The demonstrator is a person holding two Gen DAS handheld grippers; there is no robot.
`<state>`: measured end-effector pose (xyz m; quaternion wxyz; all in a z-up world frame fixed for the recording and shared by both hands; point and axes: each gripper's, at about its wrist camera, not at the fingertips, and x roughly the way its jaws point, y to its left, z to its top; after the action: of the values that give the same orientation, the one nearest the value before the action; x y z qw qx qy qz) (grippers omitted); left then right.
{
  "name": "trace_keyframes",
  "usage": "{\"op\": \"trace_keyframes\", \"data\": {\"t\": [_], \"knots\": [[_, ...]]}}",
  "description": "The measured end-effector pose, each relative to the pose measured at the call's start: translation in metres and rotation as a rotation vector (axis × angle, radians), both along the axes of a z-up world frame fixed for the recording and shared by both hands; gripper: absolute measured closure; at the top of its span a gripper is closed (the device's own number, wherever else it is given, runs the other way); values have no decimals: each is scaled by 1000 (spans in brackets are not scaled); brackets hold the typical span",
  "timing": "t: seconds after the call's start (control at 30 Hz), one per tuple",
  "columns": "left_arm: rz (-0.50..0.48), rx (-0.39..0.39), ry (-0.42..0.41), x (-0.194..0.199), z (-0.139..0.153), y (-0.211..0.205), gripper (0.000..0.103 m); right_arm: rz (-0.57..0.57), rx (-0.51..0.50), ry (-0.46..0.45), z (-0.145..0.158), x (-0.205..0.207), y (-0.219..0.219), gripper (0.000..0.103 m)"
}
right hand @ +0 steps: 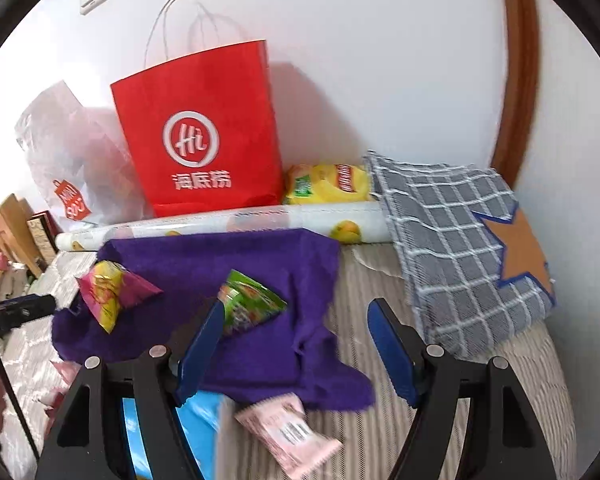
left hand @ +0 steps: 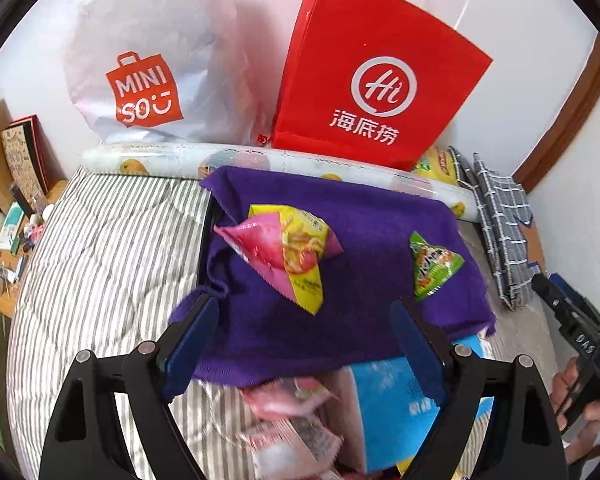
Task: Organize snacks
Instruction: 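Move the right tool to the pink wrapped packet beside the tissue pack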
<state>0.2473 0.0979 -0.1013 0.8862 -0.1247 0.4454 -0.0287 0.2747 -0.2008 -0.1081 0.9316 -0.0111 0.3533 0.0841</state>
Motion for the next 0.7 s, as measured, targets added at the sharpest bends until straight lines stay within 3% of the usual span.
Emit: {"op": "trace_keyframes", "data": {"t": [0.13, 0.27, 0.4, 0.5, 0.7], "knots": [[-7, -9, 7, -14, -1, -6, 19, 6, 2, 52, -12, -12, -10, 30], [-28, 61, -1, -29, -1, -16, 21, 25, -1, 95, -31, -26, -14, 38], [-35, 18, 26, -42, -6, -16, 21, 54, 12, 135, -46, -35, -12, 48], [-32, 20, 32, -50, -7, -15, 27, 67, 13, 145, -52, -39, -10, 49], [-31, -2, 51, -62, -11, -7, 27, 82, 23, 180, -65, -37, -5, 49]]}}
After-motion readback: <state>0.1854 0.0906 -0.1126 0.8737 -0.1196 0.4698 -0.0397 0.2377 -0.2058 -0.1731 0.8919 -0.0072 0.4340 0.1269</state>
